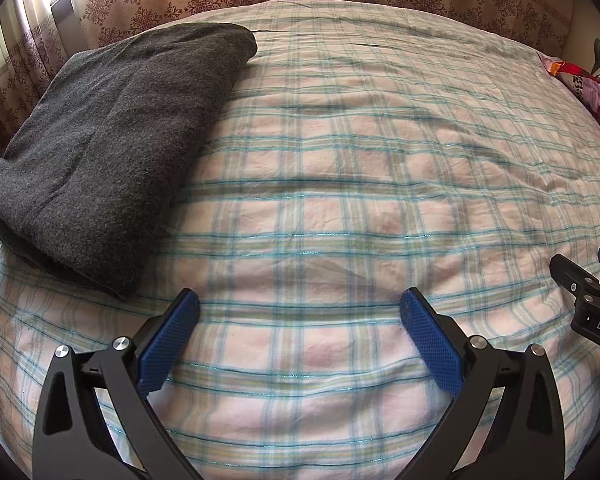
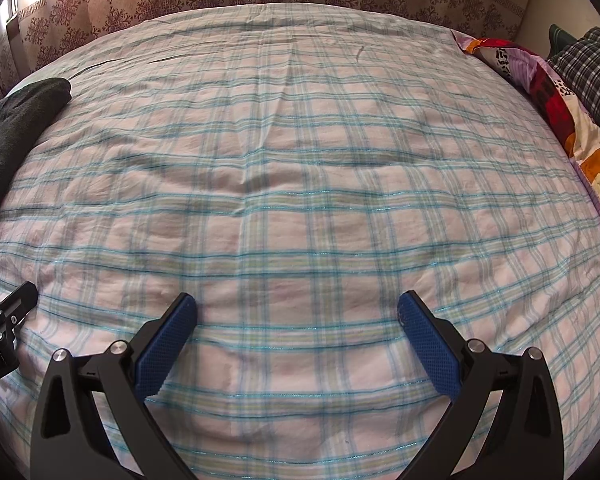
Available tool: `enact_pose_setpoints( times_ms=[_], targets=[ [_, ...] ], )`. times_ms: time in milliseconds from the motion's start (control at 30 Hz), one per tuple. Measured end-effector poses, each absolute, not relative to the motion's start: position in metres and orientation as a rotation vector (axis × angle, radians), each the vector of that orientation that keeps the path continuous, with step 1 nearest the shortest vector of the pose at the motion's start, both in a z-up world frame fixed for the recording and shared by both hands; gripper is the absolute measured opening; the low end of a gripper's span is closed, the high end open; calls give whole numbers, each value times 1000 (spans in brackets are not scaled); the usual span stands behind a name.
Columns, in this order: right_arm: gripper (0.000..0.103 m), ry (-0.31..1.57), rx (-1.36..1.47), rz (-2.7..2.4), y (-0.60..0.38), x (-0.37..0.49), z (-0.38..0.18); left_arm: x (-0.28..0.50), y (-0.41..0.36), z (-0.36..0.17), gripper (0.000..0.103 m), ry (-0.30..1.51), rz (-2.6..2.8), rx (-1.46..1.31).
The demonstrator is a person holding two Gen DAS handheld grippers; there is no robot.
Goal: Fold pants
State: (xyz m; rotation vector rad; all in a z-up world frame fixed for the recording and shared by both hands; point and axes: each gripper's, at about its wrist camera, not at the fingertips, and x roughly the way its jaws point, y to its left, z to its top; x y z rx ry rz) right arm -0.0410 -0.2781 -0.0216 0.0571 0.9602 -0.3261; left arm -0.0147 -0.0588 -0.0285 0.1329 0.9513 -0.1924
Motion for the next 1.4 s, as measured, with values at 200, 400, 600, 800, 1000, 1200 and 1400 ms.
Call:
enact_pose_setpoints(
  times_ms=[200,400,600,800,1000,1200,1400],
  targets=[
    [98,960,58,-326,-278,-41,-21,-14,-60,-28,101,952,-193,133],
    [98,959,59,-326,-278,-41,-21,-15,-59,-28,101,952,-193,134],
    [98,959,58,-327,-278,-41,-21,-14,-59,-28,101,952,-193,134],
    [98,960,59,-328,-276,-38,-21,-20,-56,-28,101,952,-195,134],
    [98,958,61,-331,-274,-38,-21,-22,-56,-28,101,951,-194,135],
    [98,958,61,-331,-274,-37,-22,-21,-57,-28,101,952,-194,135],
    [98,957,60,-330,-275,-38,-22,-21,-57,-28,101,953,-194,135]
  ],
)
